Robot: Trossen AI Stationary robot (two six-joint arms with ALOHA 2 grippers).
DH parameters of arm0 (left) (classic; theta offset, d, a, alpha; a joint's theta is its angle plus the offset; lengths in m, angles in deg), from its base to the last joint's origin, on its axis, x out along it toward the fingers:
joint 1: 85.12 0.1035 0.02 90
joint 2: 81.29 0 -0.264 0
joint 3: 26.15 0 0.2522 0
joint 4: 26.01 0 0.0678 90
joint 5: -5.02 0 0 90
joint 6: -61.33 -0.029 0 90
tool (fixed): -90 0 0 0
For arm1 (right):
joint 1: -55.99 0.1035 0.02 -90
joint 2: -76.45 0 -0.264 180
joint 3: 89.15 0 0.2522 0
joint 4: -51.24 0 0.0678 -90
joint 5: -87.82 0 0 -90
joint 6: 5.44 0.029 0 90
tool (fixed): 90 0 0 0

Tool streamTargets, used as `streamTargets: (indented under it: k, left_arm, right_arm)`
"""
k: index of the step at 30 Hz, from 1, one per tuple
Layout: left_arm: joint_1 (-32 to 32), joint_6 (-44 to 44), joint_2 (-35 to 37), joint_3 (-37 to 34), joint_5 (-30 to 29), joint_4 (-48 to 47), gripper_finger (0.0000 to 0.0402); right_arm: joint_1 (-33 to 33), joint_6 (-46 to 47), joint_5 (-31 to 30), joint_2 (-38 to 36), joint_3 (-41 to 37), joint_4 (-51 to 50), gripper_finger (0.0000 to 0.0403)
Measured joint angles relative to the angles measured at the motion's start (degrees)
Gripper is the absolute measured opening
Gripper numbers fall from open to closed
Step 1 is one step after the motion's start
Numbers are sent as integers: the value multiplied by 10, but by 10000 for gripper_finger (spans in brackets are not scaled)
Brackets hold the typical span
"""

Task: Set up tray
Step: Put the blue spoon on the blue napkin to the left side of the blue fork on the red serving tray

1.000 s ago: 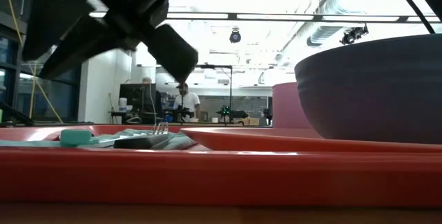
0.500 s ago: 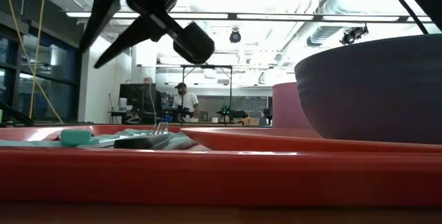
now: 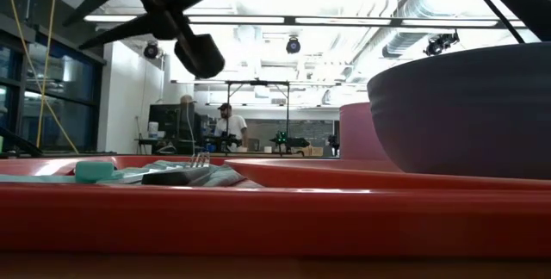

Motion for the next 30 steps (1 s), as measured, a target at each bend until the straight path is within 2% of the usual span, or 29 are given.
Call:
streamTargets:
  k: [7,14,16,19,22,25,30]
  left_arm:
    - [0,14,0,0,0,0,182]
    - [0,14,0,0,-19,0,182]
    - [0,14,0,0,-23,0,182]
    - [0,15,0,0,-32,0,182]
    - [0,25,0,0,-49,-1,182]
    - [0,48,0,0,-79,-17,182]
    - [0,199,0,-4,-143,-77,182]
  right_arm:
    - [-37,-46,24,-8,0,95,81]
    - [-66,-159,-60,-91,0,54,117]
    - [-75,-190,-110,-125,0,-2,122]
    - [-88,-212,-220,-181,0,-116,123]
    - [-104,-185,-330,-240,1,-247,124]
    - [-123,-137,-401,-289,1,-390,124]
    - [-159,-54,-480,-354,0,-646,124]
